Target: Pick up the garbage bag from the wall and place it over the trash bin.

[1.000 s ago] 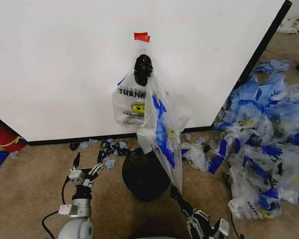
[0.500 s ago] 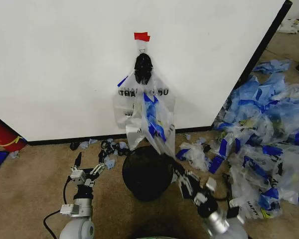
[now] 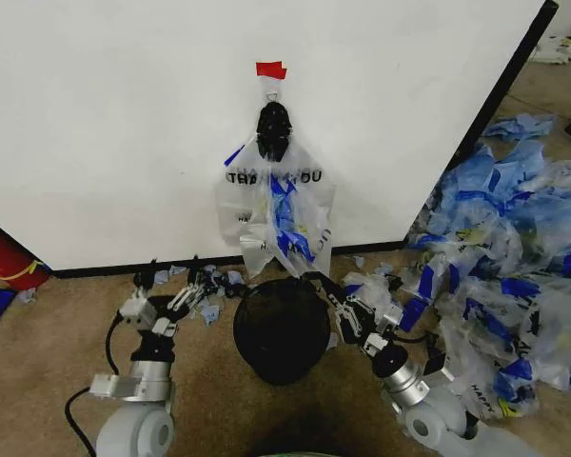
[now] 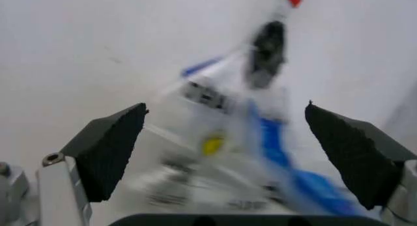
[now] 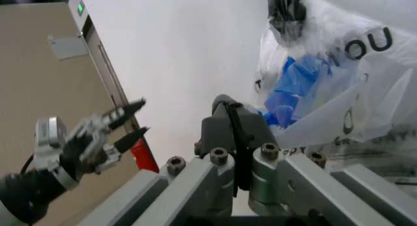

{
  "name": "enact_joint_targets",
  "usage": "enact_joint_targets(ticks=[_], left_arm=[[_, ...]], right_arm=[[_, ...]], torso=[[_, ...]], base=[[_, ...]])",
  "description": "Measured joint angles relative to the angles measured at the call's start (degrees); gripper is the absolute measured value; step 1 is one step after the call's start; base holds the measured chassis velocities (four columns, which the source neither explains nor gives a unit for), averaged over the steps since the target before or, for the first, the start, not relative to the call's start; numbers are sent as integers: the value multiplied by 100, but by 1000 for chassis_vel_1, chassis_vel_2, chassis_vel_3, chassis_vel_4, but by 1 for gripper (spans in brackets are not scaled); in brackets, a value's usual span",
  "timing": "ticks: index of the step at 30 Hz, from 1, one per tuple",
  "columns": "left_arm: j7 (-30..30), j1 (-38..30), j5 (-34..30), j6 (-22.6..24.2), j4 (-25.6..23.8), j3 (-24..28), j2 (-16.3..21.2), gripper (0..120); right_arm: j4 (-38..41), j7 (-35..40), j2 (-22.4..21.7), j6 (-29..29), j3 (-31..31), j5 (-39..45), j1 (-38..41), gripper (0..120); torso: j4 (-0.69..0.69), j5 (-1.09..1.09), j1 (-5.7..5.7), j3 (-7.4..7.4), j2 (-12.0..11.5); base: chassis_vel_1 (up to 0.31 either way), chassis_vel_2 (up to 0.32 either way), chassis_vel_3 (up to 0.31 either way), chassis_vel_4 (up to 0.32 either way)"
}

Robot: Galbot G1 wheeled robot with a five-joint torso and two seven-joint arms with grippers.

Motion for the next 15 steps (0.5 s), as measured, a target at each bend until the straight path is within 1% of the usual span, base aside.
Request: enact_joint_targets(ticks=[2,4,5,6,7,9,11,12,15], left_arm=[[-144,-3,-635,498,-469,360,347,96],[-397,-56,-1272,860,-715,751,769,95],[-397,-56,-1272,860,-715,751,769,95],[-494,-77,-1481,966,-750,948,1011,95],[-546,-97,-1578,1012,-755,1070,1196,95],[-631,-212,-1849,1105,-784,1272,1693,94],[-667,-325,-2056,1141,-823,1345,2147,94],[-667,-325,-2056,1141,-823,1345,2147,94],[-635,-504,-2180,1143,-807,1320,2823,94]], right_arm=[[69,67,-7,-29,-74,-2,48,0],[163,153,-7,-85,-162,-43,61,0],[163,153,-7,-85,-162,-43,61,0],[207,210,-1,-115,-216,-93,64,0],[228,247,3,-129,-245,-125,66,0],[253,318,30,-162,-302,-215,60,0],[251,367,83,-179,-338,-288,56,0],[251,367,83,-179,-338,-288,56,0],[218,438,220,-215,-443,-405,90,0]], torso=[[-1,-1,0,0,0],[-2,-2,0,0,0],[-2,-2,0,0,0],[-1,-2,0,0,0],[-1,-1,0,0,0],[-1,-3,0,0,0],[-1,-3,0,0,0],[-1,-3,0,0,0],[-2,-3,0,0,-1]], base=[[0,0,0,0],[0,0,0,0],[0,0,0,0],[0,0,0,0],[0,0,0,0],[0,0,0,0],[0,0,0,0],[0,0,0,0],[0,0,0,0]])
